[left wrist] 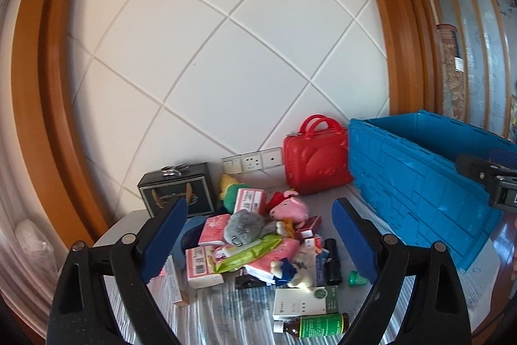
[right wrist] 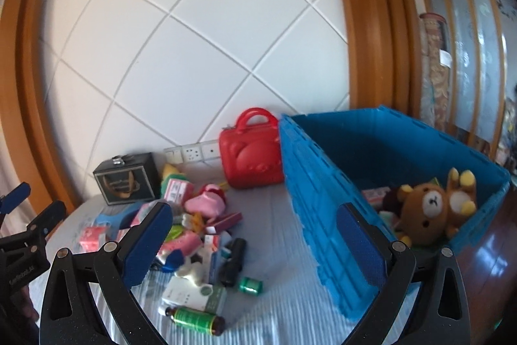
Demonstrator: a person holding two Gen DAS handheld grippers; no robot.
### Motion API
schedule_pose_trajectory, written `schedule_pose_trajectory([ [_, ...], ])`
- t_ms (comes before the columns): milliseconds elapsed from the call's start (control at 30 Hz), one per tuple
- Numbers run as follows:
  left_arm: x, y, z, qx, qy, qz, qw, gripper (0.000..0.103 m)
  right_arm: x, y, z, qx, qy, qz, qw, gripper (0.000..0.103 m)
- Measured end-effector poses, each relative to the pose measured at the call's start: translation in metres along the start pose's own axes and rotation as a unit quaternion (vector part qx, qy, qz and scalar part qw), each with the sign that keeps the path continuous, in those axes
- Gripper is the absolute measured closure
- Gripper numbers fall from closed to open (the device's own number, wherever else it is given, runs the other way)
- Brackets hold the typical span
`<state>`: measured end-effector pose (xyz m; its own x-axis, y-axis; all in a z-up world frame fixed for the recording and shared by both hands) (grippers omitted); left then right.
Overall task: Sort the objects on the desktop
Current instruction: 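Move both open tools back toward the pile on the table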
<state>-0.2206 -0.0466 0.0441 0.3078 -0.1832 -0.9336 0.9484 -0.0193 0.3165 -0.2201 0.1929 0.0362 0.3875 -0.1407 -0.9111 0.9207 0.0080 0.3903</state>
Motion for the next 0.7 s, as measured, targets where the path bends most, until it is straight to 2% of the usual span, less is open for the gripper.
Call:
schedule_pose_trajectory([
  [133,0.002,-0.01,0.01,-0.033,0.003,0.01,0.9994,0.011,-0.004,-0.015,0.008,-0.018,0.012,0.005,1.0,0.0],
  [267,0.001,-0.016,0.014,-0.06,0.014,0.008,0.9981,0.011,0.0,-0.04,0.014,-0.036,0.034,0.044,0.998,0.0],
  [400,0.005,-0.026,0.016,-0.088,0.02,0.016,0.9958,0.011,0.0,-0.055,0.009,-0.084,0.0,0.054,0.995,0.0],
  [567,0.022,-0.042,0.024,-0.117,0.035,0.031,0.992,0.011,0.0,-0.074,-0.001,-0.071,-0.003,0.04,0.997,0.0],
  [667,0.038,-0.056,0.03,-0.12,0.043,0.052,0.9905,0.011,0.012,-0.091,0.004,-0.098,-0.006,0.066,0.993,0.0],
  [700,0.043,-0.061,0.034,-0.121,0.045,0.058,0.9899,0.011,0.017,-0.095,0.009,-0.12,-0.007,0.08,0.989,0.0],
])
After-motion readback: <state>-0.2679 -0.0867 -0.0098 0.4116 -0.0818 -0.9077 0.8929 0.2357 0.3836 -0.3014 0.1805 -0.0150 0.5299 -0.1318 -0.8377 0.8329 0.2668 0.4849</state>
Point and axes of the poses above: each gripper's, at about its wrist camera, not at the fingertips, and y roughly against the way its jaws point, z to its left, x to its underside, the point moved 7 cm from there along -y, roughly the way its jaws point, and after that the axes turned 3 degrees about -y, right-handed, at the moved point
